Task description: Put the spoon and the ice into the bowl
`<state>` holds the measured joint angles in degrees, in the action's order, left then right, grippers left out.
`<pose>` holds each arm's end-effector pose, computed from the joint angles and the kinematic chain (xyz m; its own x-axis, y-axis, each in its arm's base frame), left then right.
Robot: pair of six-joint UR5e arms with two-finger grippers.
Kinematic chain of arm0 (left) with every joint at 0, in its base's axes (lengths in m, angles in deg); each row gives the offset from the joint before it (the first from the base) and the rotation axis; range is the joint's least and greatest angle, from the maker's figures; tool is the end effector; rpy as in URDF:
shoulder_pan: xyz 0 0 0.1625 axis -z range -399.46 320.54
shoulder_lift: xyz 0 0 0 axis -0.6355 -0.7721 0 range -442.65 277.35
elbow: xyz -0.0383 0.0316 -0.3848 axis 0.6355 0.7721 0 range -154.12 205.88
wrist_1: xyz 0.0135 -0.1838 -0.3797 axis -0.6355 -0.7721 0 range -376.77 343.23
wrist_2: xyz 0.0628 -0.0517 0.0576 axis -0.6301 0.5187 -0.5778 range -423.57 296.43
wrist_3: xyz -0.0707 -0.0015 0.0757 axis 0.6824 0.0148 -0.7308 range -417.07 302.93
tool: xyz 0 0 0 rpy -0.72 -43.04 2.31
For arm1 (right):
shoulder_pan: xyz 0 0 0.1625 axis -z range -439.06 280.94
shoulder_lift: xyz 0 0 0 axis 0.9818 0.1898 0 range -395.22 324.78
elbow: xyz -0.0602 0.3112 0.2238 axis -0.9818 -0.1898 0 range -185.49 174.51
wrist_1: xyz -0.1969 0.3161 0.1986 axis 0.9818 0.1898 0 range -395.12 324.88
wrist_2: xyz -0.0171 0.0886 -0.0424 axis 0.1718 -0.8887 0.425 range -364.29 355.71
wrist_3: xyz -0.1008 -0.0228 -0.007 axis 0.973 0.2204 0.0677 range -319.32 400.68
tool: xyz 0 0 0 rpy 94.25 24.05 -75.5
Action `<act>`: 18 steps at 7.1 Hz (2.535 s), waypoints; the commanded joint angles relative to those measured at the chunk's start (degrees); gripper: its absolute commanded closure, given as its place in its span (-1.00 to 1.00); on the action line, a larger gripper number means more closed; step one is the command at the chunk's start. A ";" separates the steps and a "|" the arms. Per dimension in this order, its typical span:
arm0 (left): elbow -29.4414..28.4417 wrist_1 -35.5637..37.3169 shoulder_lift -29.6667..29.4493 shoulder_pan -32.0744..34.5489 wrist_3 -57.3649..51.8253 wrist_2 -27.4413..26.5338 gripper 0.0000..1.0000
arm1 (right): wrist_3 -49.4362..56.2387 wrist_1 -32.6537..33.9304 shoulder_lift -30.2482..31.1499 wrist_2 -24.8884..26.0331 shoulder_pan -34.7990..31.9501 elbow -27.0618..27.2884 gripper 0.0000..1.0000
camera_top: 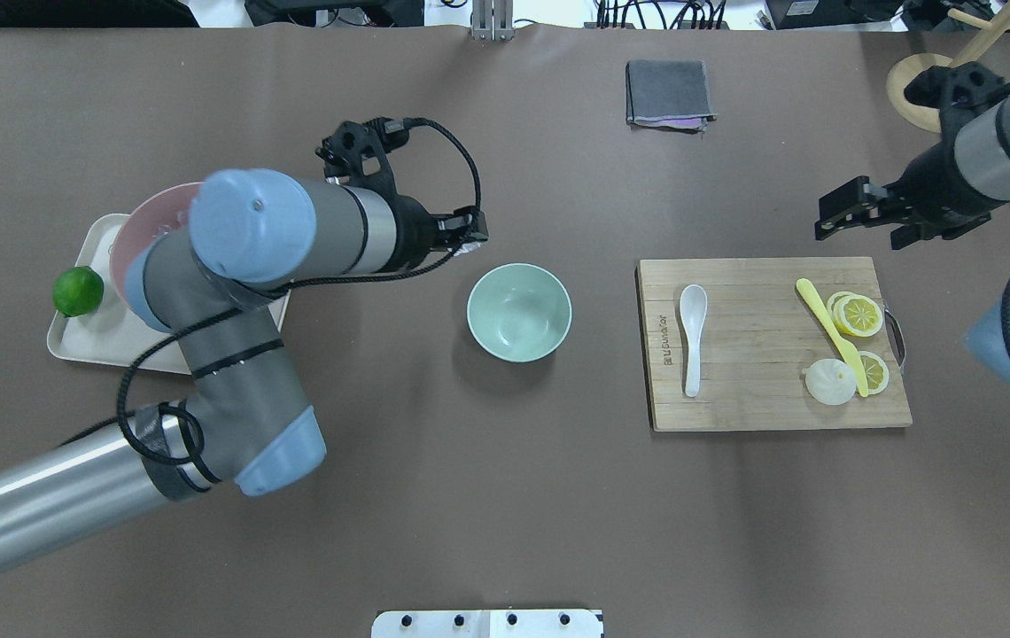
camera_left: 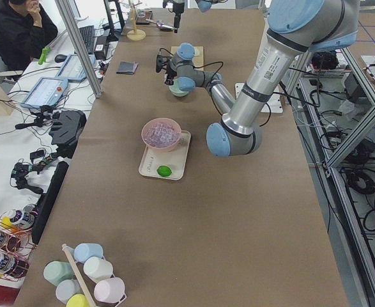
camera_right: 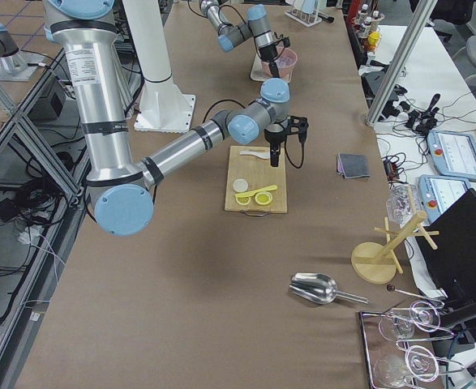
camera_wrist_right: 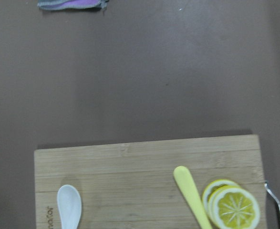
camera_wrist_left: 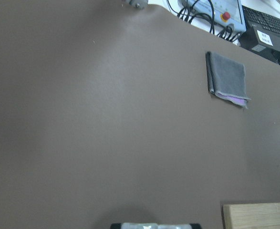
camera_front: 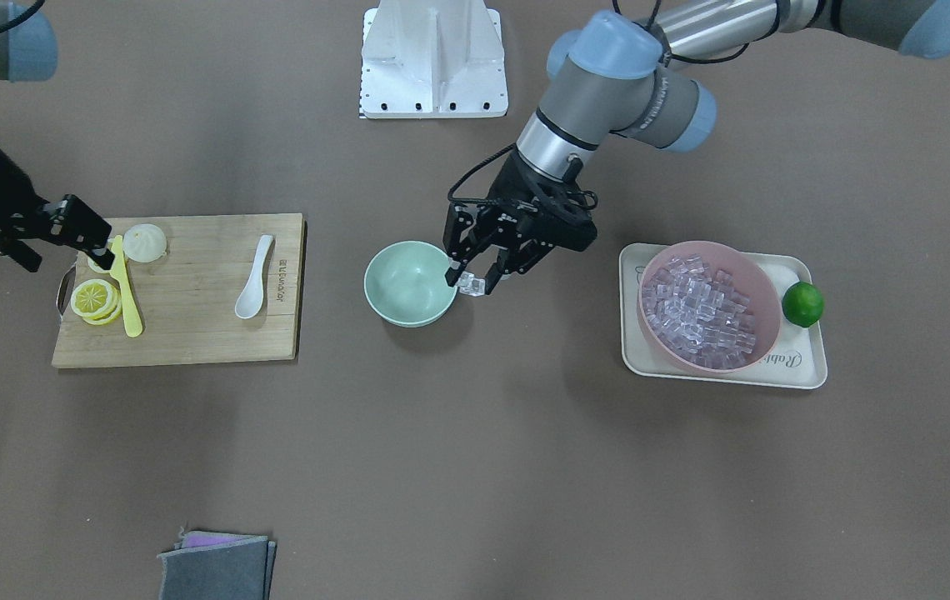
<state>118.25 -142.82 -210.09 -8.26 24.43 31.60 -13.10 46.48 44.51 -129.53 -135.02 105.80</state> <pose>0.5071 -0.4519 0.1427 0.2719 0.0075 -0.9623 0.4055 0.9060 0.1217 -0.2420 -0.4896 0.3355 0.6234 0.0608 0.7795 -0.1251 0.9919 0.0227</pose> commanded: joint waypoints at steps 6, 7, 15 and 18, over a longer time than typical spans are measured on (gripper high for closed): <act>-9.93 -0.43 -6.06 -6.77 1.91 -8.60 0.34 | -8.26 0.04 -5.02 8.95 15.17 -0.81 -1.00; -9.93 -0.26 -6.24 -6.77 1.82 -8.68 -0.94 | -9.83 -0.04 -5.02 9.14 16.22 -0.98 -1.00; 6.07 15.65 -3.52 11.23 -12.58 8.63 -0.96 | -9.76 -2.50 -8.71 13.36 19.83 -8.89 -0.87; 5.89 15.74 -3.25 12.83 -13.64 8.63 -0.96 | -9.85 -2.50 -8.54 13.36 20.54 -9.60 -0.45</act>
<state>124.22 -127.07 -213.50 4.00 11.01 40.17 -22.94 44.01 35.93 -116.19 -114.91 96.43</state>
